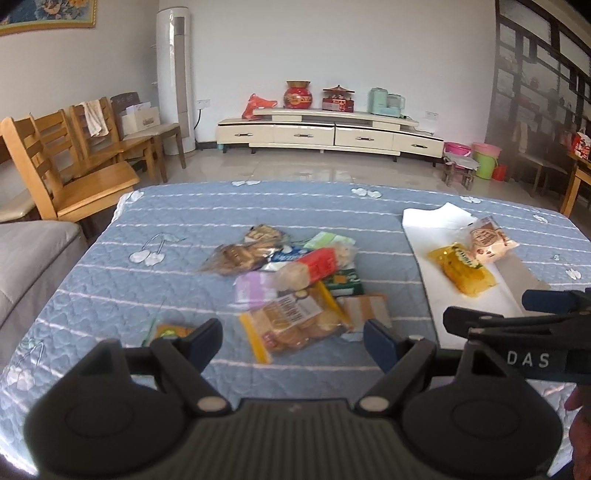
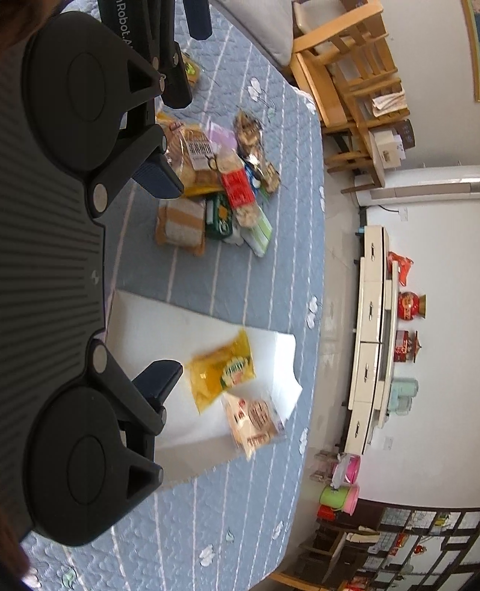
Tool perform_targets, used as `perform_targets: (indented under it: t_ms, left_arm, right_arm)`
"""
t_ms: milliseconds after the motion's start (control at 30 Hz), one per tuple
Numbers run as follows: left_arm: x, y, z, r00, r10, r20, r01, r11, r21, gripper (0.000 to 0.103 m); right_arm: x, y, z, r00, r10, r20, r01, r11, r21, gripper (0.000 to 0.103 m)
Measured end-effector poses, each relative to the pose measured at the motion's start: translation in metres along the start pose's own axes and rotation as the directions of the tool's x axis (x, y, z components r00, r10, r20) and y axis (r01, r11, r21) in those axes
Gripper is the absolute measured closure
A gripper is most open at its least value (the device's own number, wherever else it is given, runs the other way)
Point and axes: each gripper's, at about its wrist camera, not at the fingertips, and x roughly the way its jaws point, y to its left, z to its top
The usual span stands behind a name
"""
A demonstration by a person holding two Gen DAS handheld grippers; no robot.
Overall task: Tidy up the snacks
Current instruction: 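Grasp the square green-label cake with the left gripper, then grasp the brown-striped wrapped pastry with the right gripper while the left holds the cake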
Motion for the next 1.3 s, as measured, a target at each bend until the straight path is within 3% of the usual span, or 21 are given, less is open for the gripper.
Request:
perform_targets:
  t_ms: [233, 367, 600, 867, 967, 1033, 1100, 1300]
  left_arm:
    - [0.004, 0.021, -0.015, 1.0, 0.017, 0.01, -0.017, 1.0, -0.02, 0.014]
    - [0.016, 0.046, -0.026, 0.996, 0.085, -0.004, -0.085, 0.995, -0.042, 0.006]
    - [0.05, 0.098, -0.038, 0.984, 0.174, -0.042, -0.177, 0.979, -0.103, 0.004]
    - [0.101, 0.109, -0.034, 0.976, 0.198, -0.09, -0.2, 0.98, -0.015, 0.004]
    - [0.113, 0.116, -0.036, 0.98, 0.175, -0.098, -0.179, 0.984, -0.026, 0.013]
    - [0.113, 0.12, -0.035, 0.986, 0.137, -0.092, -0.143, 0.988, -0.065, 0.026]
    - [0.111, 0.116, -0.034, 0.988, 0.132, -0.078, -0.136, 0.989, -0.059, 0.047]
    - [0.1, 0.11, -0.035, 0.989, 0.129, -0.071, -0.135, 0.987, -0.09, 0.054]
  right_arm:
    - [0.014, 0.008, -0.006, 0.999, 0.042, -0.022, -0.042, 0.999, -0.01, 0.0]
    - [0.025, 0.006, -0.009, 0.998, 0.037, -0.044, -0.037, 0.999, -0.01, 0.0]
    - [0.039, -0.001, -0.011, 0.997, 0.04, -0.06, -0.039, 0.999, 0.023, 0.0]
    - [0.058, 0.006, -0.013, 0.995, 0.054, -0.083, -0.053, 0.998, 0.017, 0.0]
    - [0.067, 0.008, -0.013, 0.994, 0.052, -0.097, -0.051, 0.999, 0.015, 0.0]
    - [0.073, 0.008, -0.012, 0.993, 0.05, -0.106, -0.048, 0.999, 0.02, 0.0]
    - [0.081, 0.008, -0.012, 0.992, 0.051, -0.116, -0.048, 0.998, 0.031, 0.0]
    - [0.099, 0.014, -0.006, 0.989, 0.055, -0.134, -0.05, 0.998, 0.044, 0.0]
